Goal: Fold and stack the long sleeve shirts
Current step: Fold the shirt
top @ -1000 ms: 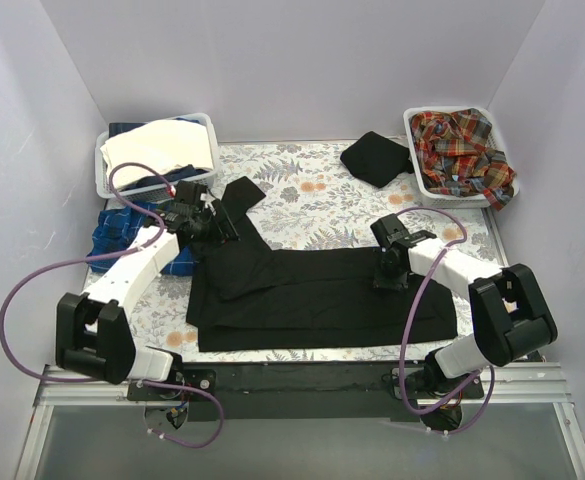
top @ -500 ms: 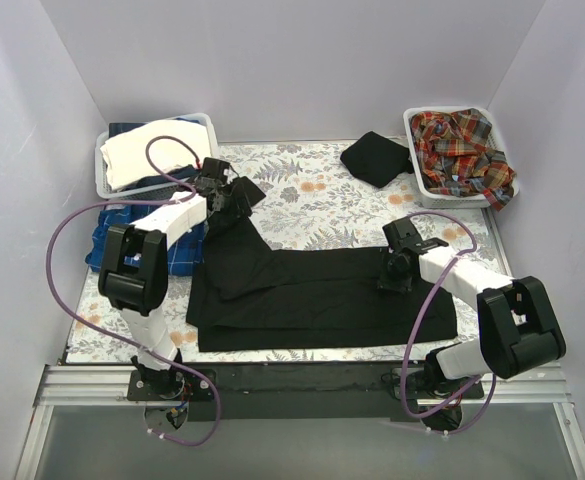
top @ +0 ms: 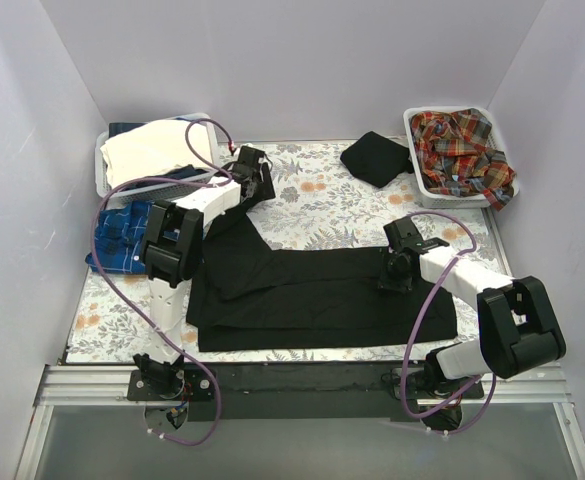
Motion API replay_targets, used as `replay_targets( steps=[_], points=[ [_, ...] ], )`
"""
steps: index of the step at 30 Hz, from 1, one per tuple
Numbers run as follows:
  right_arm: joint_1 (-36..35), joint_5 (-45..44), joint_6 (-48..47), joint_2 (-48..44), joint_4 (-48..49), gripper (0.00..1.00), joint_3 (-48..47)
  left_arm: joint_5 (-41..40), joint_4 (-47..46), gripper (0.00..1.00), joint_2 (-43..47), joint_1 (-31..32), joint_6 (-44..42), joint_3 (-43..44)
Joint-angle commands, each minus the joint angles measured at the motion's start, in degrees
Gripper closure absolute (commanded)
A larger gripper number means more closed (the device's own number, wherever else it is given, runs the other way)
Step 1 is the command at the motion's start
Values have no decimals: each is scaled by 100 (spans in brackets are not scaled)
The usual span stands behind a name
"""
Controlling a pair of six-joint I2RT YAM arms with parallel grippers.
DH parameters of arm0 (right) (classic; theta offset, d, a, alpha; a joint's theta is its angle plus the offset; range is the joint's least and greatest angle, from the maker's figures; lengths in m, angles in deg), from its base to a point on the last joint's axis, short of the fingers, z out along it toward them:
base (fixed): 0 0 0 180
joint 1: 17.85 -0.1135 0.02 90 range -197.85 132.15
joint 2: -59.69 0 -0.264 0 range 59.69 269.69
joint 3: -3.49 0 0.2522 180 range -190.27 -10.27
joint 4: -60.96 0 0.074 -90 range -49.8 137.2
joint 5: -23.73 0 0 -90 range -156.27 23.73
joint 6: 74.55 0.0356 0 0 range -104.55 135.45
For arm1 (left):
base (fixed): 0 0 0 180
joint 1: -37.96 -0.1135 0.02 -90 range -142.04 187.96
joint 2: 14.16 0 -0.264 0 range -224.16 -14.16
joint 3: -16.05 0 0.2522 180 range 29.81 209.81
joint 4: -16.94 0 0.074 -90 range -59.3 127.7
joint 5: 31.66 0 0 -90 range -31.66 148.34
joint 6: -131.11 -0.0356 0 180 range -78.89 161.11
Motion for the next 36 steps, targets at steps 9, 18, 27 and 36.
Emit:
replay_targets(
  steps=[9,18,27,36],
  points=[
    [-21,4,-80,586,-297,74,149,-1573,1038,31,-1181,155,220,1548],
    [-21,4,-53,736,-297,75,17,-1600,1452,71,-1367,217,255,1611],
    [-21,-347,-132,280,-560,70,-413,-1346,1373,100,-533,217,-78,1470],
    [-21,-954,-378,-582,-1018,39,-1310,-151,1399,100,1444,585,-316,706]
  ],
)
